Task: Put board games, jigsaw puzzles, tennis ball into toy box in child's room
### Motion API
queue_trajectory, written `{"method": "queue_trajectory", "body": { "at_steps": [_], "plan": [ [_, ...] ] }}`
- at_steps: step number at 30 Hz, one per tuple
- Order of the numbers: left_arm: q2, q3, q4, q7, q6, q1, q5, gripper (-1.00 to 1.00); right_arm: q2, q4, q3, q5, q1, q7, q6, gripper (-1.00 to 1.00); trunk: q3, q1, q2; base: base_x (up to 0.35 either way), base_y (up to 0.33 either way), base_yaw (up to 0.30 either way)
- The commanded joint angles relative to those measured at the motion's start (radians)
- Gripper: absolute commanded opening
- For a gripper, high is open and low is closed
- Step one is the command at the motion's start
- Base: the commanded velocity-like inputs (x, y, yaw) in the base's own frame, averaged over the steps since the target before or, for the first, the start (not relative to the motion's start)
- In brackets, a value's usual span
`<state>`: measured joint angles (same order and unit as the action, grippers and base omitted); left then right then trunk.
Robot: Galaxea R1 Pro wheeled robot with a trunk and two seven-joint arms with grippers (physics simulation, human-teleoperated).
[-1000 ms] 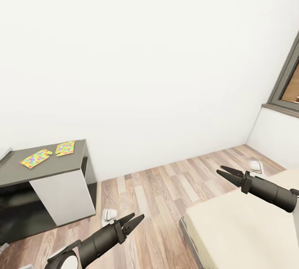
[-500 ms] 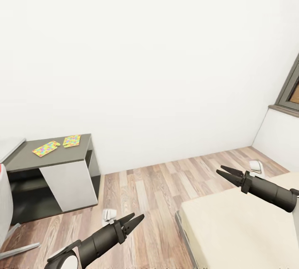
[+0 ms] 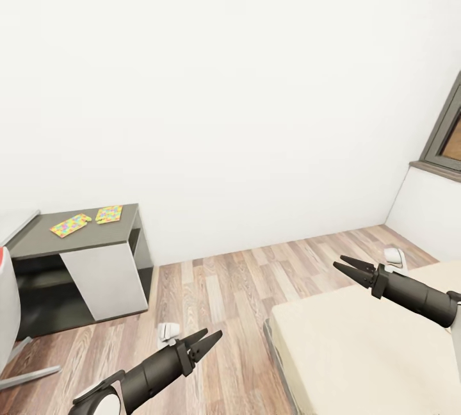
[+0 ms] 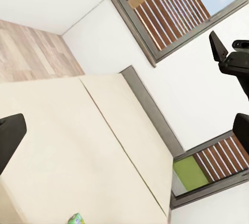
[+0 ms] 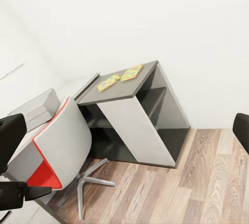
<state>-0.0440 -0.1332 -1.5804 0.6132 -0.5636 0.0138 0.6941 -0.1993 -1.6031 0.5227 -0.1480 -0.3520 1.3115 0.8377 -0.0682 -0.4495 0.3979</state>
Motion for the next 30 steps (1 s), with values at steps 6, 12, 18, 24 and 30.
{"method": "queue_trajectory", "body": {
  "at_steps": [6,12,18,24,30],
  "plan": [
    [0.000,-0.001,0.000,-0.003,-0.008,0.000,0.010,1.00,0.000,0.000,0.000,-0.002,-0.001,0.001,0.007,1.00,-0.002,-0.001,0.002,-0.137,-0.079,0.001],
    [0.000,0.000,0.000,-0.002,-0.008,0.000,0.011,1.00,0.000,0.000,0.001,-0.003,-0.001,0.000,0.006,1.00,-0.002,-0.001,0.002,-0.234,-0.125,0.000],
    [0.000,0.002,0.000,0.000,-0.008,0.000,0.010,1.00,0.000,0.000,0.002,-0.003,-0.001,0.000,0.006,1.00,-0.002,-0.001,0.002,-0.148,-0.074,0.000],
    [0.000,0.003,0.000,0.000,-0.008,0.000,0.010,1.00,0.000,0.000,0.002,-0.004,-0.001,0.000,0.006,1.00,-0.002,-0.001,0.002,-0.042,-0.021,0.000],
    [0.000,0.005,0.000,0.001,-0.008,0.000,0.011,1.00,0.000,0.000,0.001,-0.004,-0.001,0.000,0.006,1.00,-0.002,-0.001,0.002,-0.016,-0.008,0.000]
  ]
}}
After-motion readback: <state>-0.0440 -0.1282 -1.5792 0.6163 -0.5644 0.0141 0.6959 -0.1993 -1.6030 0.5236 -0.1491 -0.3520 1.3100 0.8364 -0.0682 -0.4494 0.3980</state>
